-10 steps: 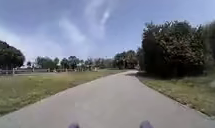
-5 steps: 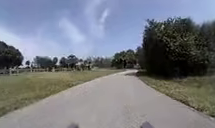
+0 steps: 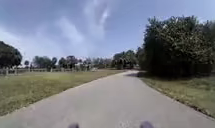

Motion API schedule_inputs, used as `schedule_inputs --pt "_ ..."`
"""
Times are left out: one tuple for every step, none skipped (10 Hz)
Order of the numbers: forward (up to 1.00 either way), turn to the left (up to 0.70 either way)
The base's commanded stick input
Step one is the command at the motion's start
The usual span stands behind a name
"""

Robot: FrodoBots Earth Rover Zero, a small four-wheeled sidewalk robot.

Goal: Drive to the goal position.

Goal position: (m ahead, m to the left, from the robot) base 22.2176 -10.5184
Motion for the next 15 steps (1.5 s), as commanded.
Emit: schedule_inputs --pt "0.7 -0.14" --pt "0.7 -0.14" --pt "0.7 -0.14" --pt "0.7 -0.14" --pt "0.7 -0.14" --pt "0.7 -0.14" --pt "0.7 -0.14" --pt "0.7 -0.14" --pt "0.7 -0.14" --pt "0.7 -0.11" --pt "0.7 -0.04" --pt "0.7 0.0" --pt "0.7 0.0" --pt "0.7 0.0" --pt "0.7 0.0"
